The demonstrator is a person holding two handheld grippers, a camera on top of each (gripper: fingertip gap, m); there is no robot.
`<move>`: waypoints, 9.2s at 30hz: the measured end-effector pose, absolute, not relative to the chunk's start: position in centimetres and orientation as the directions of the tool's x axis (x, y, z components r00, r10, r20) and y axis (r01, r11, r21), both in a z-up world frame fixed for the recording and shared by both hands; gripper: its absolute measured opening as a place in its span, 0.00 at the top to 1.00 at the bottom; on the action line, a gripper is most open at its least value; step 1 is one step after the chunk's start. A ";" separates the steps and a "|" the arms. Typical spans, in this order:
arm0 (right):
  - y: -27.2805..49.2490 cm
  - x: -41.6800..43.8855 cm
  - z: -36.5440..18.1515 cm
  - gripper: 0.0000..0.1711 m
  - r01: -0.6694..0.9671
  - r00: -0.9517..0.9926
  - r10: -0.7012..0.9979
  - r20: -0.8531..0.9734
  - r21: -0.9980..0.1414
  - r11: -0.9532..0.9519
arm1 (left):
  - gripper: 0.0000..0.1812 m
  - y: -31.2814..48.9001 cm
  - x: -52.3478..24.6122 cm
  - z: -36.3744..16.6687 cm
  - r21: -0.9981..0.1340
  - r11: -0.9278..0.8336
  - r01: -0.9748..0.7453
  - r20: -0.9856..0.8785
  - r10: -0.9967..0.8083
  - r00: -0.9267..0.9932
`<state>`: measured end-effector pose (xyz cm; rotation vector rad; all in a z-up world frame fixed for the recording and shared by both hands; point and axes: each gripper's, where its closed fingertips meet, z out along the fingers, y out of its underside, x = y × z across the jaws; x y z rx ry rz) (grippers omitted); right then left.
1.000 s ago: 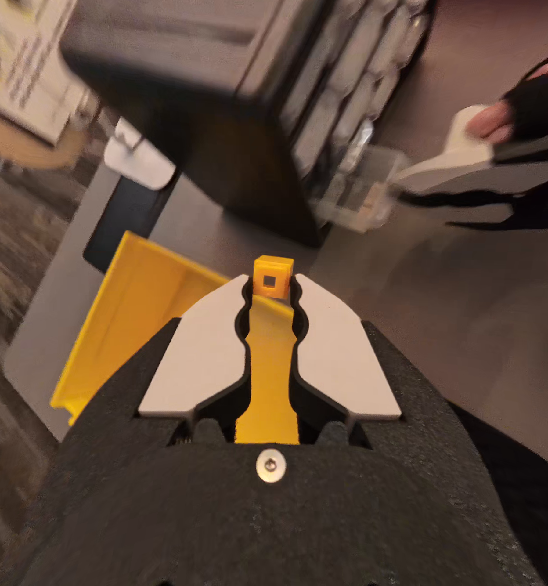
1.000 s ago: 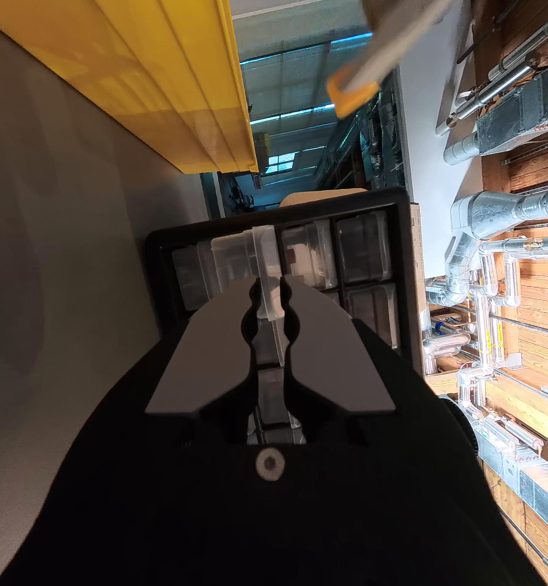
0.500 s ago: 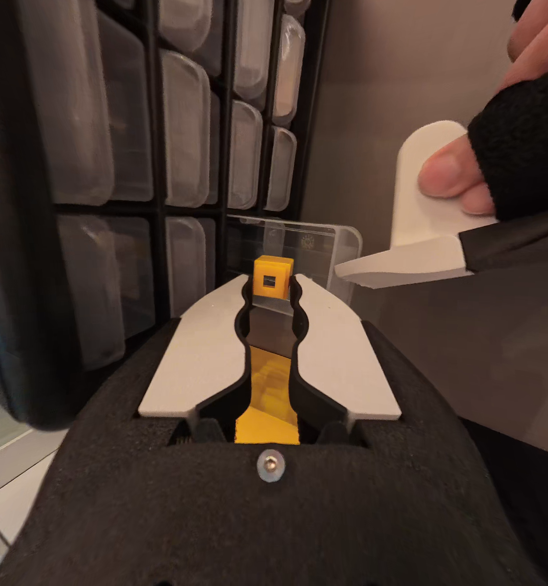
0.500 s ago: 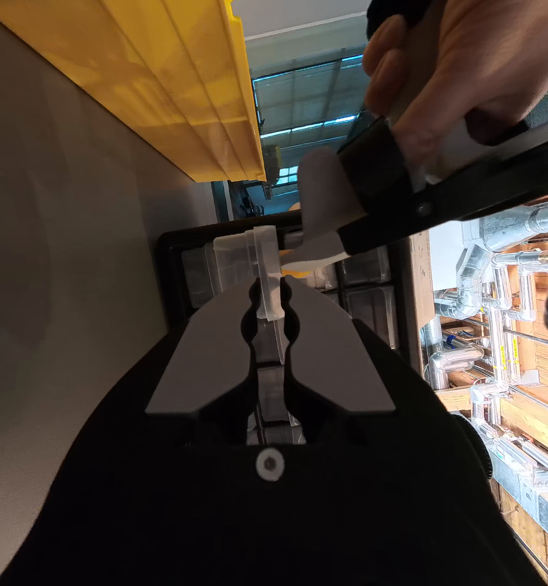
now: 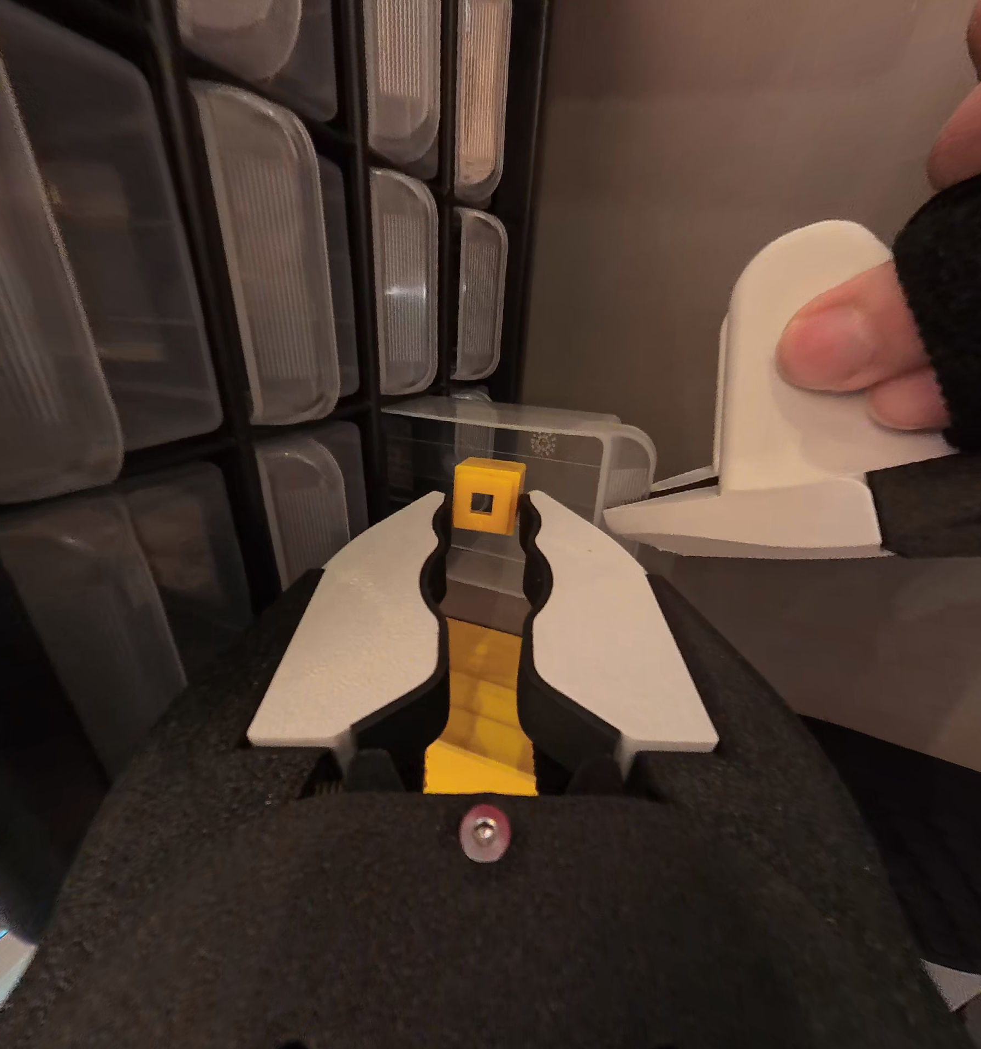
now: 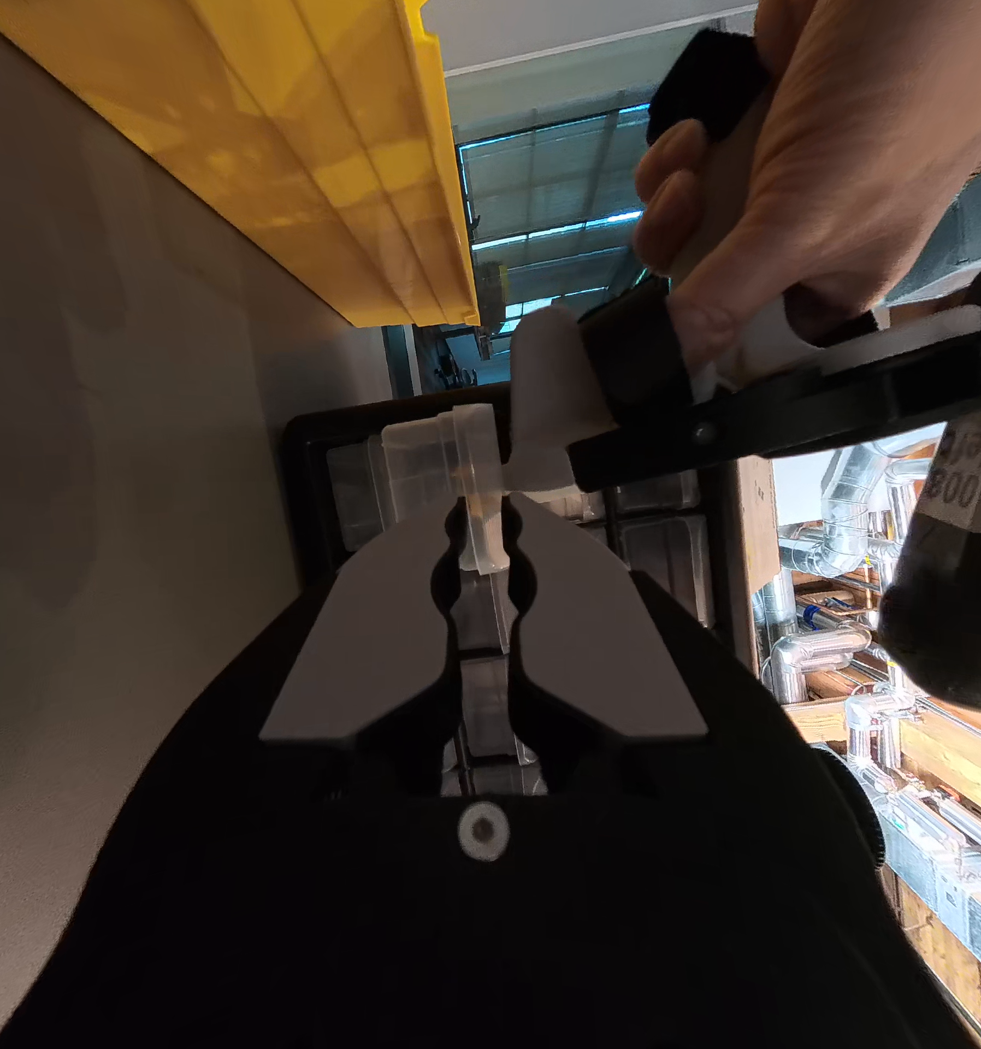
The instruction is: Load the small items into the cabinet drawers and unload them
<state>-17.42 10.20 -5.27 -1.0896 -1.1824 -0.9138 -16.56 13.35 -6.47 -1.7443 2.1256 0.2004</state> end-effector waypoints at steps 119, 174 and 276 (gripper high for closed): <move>15.6 -16.7 -5.1 0.96 0.913 0.360 0.012 0.933 -0.355 0.202 | 0.73 15.1 -24.2 17.0 -0.983 0.067 -0.170 -0.164 -0.732 0.662; 11.9 1.8 13.9 0.94 0.228 0.950 0.192 0.246 -0.967 0.111 | 0.83 13.7 -19.6 16.5 -0.990 0.137 -0.014 -0.118 -0.790 0.602; 8.1 -0.3 17.7 0.99 0.234 0.912 0.248 0.327 -0.911 0.341 | 1.00 10.5 -20.2 16.2 -0.973 0.204 -0.105 -0.230 -0.855 0.464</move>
